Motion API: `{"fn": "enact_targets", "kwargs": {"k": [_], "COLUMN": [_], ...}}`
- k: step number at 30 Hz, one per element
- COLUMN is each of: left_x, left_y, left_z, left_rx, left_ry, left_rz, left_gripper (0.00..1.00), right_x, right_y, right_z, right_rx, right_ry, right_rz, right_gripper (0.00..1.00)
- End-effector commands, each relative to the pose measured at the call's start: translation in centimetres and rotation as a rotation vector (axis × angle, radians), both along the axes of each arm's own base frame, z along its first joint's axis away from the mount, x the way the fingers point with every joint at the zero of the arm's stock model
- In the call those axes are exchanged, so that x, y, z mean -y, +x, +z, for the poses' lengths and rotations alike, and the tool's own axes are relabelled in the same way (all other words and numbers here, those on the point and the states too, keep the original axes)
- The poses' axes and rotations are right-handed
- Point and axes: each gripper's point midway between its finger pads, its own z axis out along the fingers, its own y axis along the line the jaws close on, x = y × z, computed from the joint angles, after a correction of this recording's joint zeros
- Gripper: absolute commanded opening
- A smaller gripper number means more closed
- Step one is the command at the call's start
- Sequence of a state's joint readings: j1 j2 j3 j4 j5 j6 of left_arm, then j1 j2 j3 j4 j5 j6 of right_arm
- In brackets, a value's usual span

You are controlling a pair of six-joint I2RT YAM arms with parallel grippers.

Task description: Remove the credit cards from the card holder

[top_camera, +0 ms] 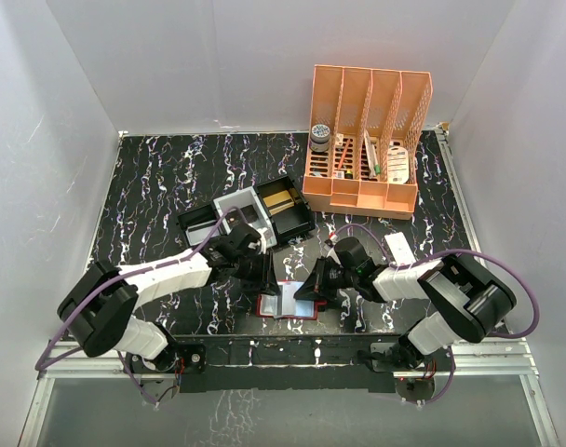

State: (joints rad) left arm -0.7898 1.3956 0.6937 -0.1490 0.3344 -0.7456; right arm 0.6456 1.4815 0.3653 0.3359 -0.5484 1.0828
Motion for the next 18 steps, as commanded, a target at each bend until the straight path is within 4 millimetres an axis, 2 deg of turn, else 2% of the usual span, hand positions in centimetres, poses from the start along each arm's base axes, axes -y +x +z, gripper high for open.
{"fn": "enact_targets", "kwargs": {"k": [1,4,9,12,15,18], "left_x": [1.1,1.1,1.6,1.1,-0.2,-1.3], "left_y": [-0.7,-0.6,-0.1,-0.7,-1.3,-1.7], "left_z": [-0.1,-0.2,1.0,-0.8,-3.2,-4.3], "left_rx": [-0.023,-0.02,0.024,-0.025,-0.082,-0.099], "left_ry": [-0.04,-0.009,-0.038,0.012,0.1,0.156], "left_rz": [-0.084,-0.078,-0.067,-0.076,-0.06,-0.035], "left_gripper": [0.22,0.2,0.21,0.2,0.12,0.1], "right_x": [-1.1,-1.0,-0.8,-0.9,-0.9,-0.7], "right_y": [1.8,1.7,1.6,1.6,1.6,1.7], "right_z": [1.5,1.4,1.2,1.3,1.5,1.6], "right_rx": [0.063,0.06,0.059,0.06,0.067,0.077], "right_ry": [0.04,0.036,0.025,0.029,0.029,0.017], "right_rz": [-0.021,-0.023,-0.026,-0.022,-0.021,-0.025], "right_gripper": [0.0,0.0,0.0,0.0,0.0,0.0]}}
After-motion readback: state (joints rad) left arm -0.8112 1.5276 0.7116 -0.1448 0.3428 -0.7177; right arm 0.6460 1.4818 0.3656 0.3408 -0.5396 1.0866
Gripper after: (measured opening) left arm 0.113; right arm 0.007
